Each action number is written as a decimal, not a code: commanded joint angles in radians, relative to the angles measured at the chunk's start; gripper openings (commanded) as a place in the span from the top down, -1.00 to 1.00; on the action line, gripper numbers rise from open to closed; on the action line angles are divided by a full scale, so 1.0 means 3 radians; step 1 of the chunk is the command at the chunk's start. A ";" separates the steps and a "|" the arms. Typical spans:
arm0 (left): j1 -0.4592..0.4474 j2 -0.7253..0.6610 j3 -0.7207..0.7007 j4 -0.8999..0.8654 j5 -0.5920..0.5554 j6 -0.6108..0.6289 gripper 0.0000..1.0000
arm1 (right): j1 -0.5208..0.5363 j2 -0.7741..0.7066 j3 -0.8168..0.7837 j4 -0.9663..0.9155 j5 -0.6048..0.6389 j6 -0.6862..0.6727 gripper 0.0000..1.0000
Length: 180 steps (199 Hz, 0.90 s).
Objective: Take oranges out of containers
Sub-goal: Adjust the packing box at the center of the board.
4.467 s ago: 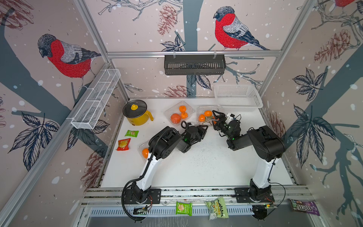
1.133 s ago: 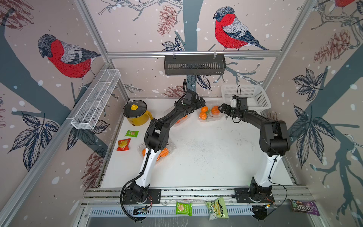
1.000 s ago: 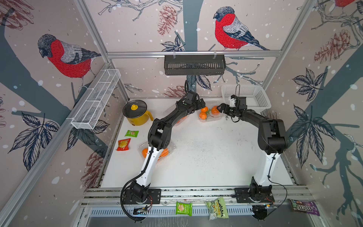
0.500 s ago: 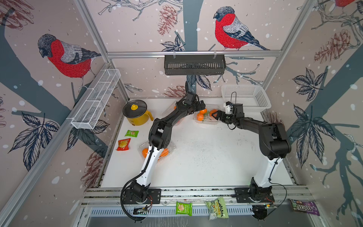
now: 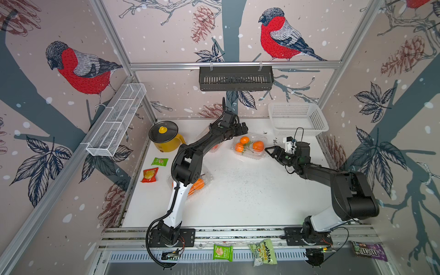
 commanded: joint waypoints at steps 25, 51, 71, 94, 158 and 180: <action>-0.0069 -0.0101 -0.0201 0.0104 0.0026 0.0026 -0.94 | 0.0000 0.0041 -0.0495 0.0965 -0.0266 0.0544 -0.43; -0.0086 -0.0125 -0.0301 0.0168 0.0041 -0.0003 -0.94 | 0.0011 0.0155 -0.0497 0.1073 -0.0252 0.0618 -0.18; -0.0101 -0.0123 -0.0324 0.0168 0.0044 -0.0010 -0.94 | 0.0011 0.0309 -0.0509 0.1312 -0.0313 0.0764 -0.12; -0.0106 -0.0140 -0.0379 0.0209 0.0040 -0.0027 -0.94 | 0.0016 0.0451 -0.0485 0.1474 -0.0328 0.0867 -0.04; -0.0114 -0.0135 -0.0486 0.0289 0.0087 -0.0064 -0.94 | 0.0056 0.0725 -0.0384 0.1713 -0.0363 0.1040 0.43; -0.0117 -0.0130 -0.0492 0.0294 0.0104 -0.0071 -0.93 | 0.0065 0.0752 -0.0347 0.1707 -0.0375 0.1049 0.55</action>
